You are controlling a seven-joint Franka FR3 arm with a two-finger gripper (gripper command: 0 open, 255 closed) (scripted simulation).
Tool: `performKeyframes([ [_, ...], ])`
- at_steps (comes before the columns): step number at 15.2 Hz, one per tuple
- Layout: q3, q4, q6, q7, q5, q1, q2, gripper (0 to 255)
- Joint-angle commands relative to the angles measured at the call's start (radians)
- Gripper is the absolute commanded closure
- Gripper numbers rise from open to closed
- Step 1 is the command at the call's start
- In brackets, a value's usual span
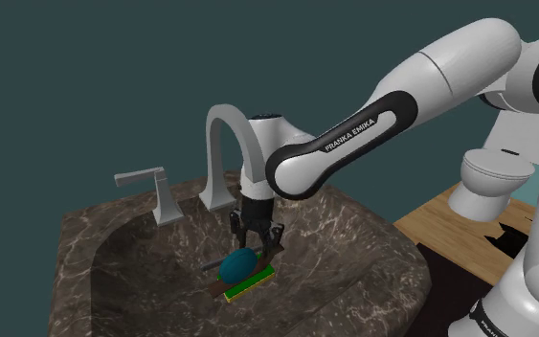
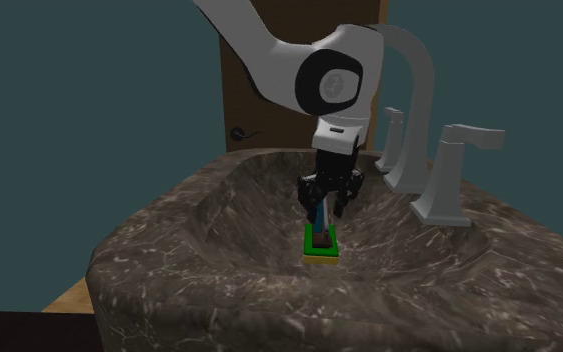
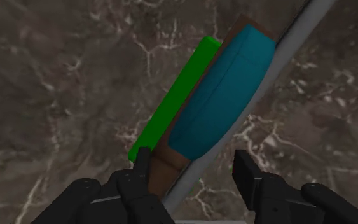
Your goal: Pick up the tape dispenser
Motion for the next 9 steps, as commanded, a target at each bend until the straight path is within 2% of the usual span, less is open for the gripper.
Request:
performKeyframes([
  [1,-0.001,-0.017,0.011,0.0,0.0,0.002,0.01,255],
  [9,-0.002,0.005,-0.007,0.0,-0.003,0.003,0.015,255],
])
